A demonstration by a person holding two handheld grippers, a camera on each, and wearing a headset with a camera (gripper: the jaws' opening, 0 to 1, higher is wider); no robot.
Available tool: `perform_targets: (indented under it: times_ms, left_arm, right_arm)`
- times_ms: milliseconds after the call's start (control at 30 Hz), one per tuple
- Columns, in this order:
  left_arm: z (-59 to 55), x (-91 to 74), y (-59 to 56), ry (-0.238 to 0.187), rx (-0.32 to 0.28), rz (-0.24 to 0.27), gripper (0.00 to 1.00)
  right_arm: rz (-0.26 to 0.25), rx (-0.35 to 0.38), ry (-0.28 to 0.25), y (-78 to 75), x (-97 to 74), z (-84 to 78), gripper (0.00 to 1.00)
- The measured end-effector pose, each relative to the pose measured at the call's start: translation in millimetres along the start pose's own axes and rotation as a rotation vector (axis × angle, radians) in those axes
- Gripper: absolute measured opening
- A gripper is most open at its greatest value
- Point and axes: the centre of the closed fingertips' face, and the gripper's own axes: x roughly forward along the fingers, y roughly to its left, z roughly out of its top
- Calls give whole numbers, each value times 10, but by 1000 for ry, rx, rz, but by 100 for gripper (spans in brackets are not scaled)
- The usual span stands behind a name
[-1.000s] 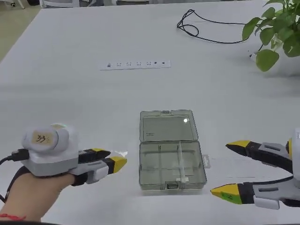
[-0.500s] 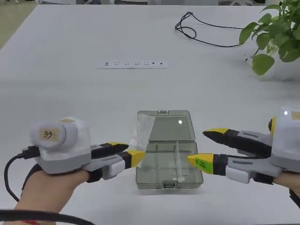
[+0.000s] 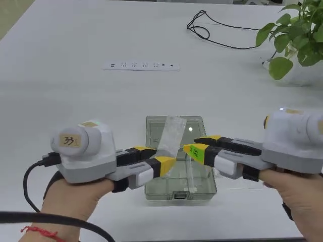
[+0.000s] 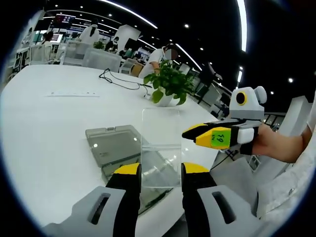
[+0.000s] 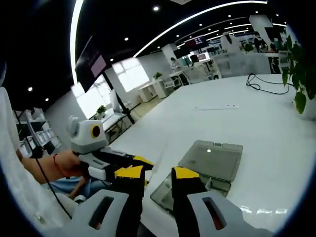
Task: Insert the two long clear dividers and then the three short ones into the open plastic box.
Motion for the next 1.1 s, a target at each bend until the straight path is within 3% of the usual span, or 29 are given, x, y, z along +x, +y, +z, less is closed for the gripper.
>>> perform_targets:
  times_ms: [367, 533, 667, 767, 867, 1100]
  left_arm:
    - [10, 75, -94, 9, 26, -27, 30]
    - [3, 87, -86, 19, 37, -22, 30]
    - [4, 104, -88, 19, 32, -20, 30]
    - [-1, 113, -63, 22, 52, -8, 24]
    - [6, 125, -91, 17, 35, -16, 31]
    - [-23, 144, -133, 35, 58, -27, 32]
  right_arm:
    - [-46, 70, 24, -33, 99, -100, 13]
    - [-46, 89, 24, 26, 115, -107, 9]
    - [-87, 143, 13, -1, 118, -100, 7]
    - [-88, 142, 13, 9, 124, -99, 6]
    - [-88, 147, 19, -2, 124, -109, 6]
    - [-98, 150, 20, -31, 118, -91, 6]
